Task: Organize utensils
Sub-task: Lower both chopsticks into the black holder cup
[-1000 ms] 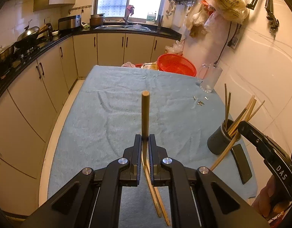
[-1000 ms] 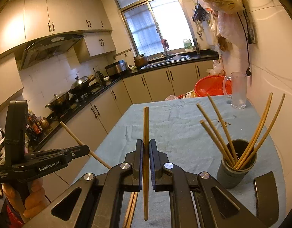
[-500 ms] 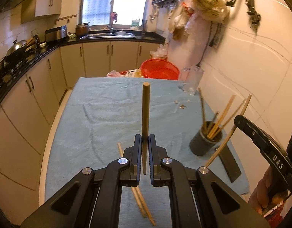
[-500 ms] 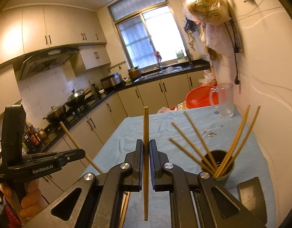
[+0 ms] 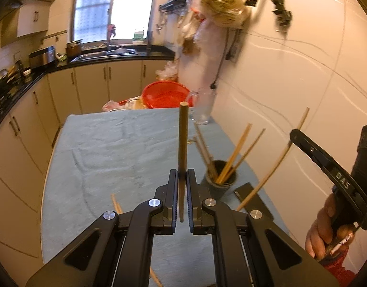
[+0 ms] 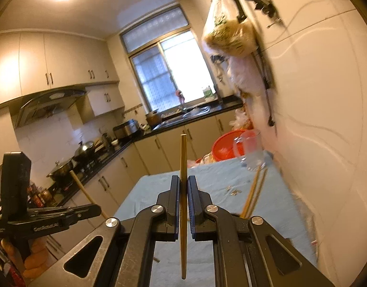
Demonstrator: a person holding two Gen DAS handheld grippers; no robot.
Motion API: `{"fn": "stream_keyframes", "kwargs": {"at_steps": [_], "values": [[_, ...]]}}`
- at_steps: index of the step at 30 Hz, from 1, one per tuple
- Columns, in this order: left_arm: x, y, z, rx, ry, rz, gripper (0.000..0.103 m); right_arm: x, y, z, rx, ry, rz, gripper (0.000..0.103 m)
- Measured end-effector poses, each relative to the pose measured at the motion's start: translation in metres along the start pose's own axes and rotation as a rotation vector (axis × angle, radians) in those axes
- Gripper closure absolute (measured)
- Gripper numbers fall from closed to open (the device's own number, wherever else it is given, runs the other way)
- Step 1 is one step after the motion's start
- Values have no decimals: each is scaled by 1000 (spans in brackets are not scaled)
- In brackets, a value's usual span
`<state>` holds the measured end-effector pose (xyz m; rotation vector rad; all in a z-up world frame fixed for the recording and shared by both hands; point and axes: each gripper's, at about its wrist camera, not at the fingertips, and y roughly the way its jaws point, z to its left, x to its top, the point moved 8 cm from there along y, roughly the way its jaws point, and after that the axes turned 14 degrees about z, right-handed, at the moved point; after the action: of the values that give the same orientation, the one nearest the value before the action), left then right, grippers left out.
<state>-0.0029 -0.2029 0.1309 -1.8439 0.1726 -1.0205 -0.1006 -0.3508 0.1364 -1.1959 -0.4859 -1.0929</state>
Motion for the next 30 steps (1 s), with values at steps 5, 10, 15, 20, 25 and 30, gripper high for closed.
{"fn": "stream_keyframes", "kwargs": {"at_steps": [5, 10, 15, 20, 25, 30], "values": [[12, -4, -30, -38, 47, -5, 97, 13, -16, -17, -23, 23, -41, 96], [27, -6, -59, -66, 86, -13, 97, 23, -24, -34, -49, 35, -68, 96], [45, 3, -78, -73, 108, -11, 97, 35, -21, -49, -69, 49, -80, 96], [63, 18, -84, -70, 101, -4, 97, 45, -11, -63, -78, 66, -78, 96], [78, 38, -88, -63, 87, 6, 97, 54, 1, -71, -93, 72, -82, 96], [83, 69, -89, -60, 80, 32, 97, 54, 21, -77, -109, 71, -69, 96]]}}
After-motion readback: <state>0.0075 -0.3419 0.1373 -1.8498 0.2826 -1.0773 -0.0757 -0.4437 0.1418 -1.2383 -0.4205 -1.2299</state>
